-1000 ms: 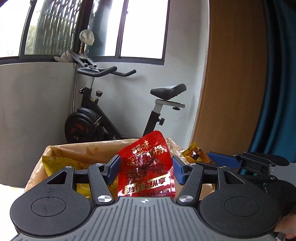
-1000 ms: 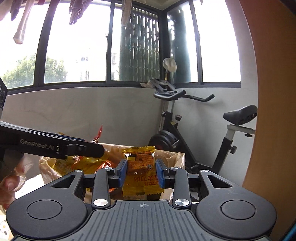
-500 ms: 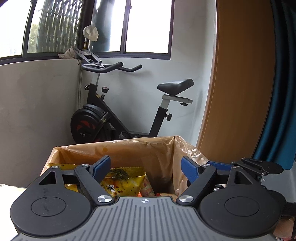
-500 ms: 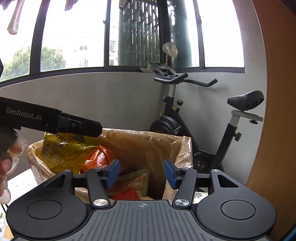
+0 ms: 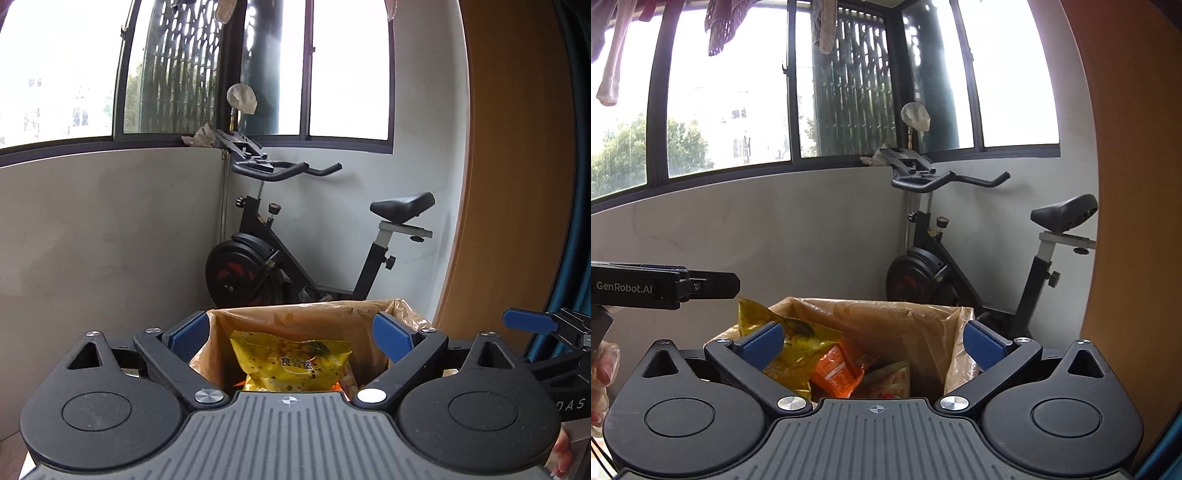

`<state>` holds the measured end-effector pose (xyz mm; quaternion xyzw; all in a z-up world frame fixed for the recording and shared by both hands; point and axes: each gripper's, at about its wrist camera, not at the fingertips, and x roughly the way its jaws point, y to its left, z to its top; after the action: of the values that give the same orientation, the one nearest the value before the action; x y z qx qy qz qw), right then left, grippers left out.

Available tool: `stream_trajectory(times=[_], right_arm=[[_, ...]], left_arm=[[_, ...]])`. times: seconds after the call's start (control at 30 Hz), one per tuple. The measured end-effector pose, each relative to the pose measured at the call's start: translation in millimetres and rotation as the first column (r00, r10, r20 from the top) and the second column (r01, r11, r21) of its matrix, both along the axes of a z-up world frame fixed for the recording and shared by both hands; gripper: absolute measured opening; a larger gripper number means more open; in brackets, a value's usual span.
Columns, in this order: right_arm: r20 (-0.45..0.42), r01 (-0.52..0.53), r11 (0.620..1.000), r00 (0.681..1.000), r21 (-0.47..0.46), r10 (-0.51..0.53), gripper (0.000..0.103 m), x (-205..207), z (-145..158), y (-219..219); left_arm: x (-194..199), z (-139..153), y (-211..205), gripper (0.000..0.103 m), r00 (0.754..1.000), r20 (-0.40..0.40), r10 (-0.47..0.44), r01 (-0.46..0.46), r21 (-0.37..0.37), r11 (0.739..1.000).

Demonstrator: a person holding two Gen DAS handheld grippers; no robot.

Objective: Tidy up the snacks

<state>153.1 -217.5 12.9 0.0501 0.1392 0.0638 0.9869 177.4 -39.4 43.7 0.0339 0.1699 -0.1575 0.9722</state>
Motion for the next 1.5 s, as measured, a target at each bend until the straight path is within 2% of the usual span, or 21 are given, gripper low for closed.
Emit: stream_trajectory(times=[0.17,0.37,0.57,0.7,0.97,1.5], right_arm=[[0.014,0.017,1.0,1.0,-0.022,-0.016,0.103,-27.7,25.2,15.7],[0.032,0.029,1.0,0.999,-0.008,-0.029,0.103,-62.4,51.4,26.1],[0.055,0.056,0.998,0.997,0.014,-0.056,0.103,-95.7,67.9,28.7],[0.063,0.073,0.997,0.995,-0.006,-0.072,0.103,-113.8,74.7,33.0],[0.073,0.08,0.997,0.994,0.017,-0.081,0.103,-136.5,80.9,35.3],[0.07,0.078,0.997,0.994,0.022,-0.079,0.103,-143.4,82.2,37.1]], left_arm=[[-31.4,22.6,9.0,0.097,0.997,0.039,0.069,-0.071,0.033,0.997],[-75.7,44.8,16.8,0.097,0.985,0.14,0.096,-0.108,0.081,0.991],[-107.9,60.4,22.0,0.097,0.983,0.164,0.081,-0.093,0.069,0.993],[-123.2,64.2,25.8,0.097,0.984,0.165,0.073,-0.083,0.055,0.995],[-129.4,63.7,28.4,0.097,0.985,0.155,0.079,-0.086,0.037,0.996],[-135.1,59.3,26.8,0.097,0.982,0.161,0.101,-0.11,0.046,0.993]])
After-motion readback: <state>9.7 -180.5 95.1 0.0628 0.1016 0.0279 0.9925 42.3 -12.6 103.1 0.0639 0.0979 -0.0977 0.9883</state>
